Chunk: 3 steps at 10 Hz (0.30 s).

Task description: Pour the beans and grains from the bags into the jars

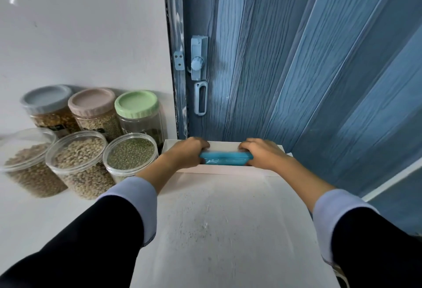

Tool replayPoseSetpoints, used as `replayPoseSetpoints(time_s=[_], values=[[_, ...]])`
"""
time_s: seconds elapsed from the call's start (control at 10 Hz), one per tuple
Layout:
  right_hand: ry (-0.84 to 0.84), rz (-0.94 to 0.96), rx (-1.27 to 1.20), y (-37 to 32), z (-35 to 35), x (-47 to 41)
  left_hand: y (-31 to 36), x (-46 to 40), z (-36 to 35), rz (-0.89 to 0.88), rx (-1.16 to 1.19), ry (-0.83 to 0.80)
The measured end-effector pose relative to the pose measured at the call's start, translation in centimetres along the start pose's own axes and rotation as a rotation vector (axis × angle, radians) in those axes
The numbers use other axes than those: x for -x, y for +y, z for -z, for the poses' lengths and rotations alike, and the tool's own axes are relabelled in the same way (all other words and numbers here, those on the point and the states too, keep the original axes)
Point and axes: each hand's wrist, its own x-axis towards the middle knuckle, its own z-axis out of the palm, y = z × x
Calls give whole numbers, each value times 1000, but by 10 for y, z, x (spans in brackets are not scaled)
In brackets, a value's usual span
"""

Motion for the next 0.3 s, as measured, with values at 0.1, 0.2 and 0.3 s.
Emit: replayPoseSetpoints(time_s=[0.1, 0.2, 0.3], values=[[17, -10, -34, -3, 4, 4, 0, 6, 3, 1, -9, 39], [47, -15, -42, -2, 7, 9, 3, 11, 7, 7, 14, 69], [67, -30, -39, -1, 10, 19, 13, 21, 14, -10, 20, 83]])
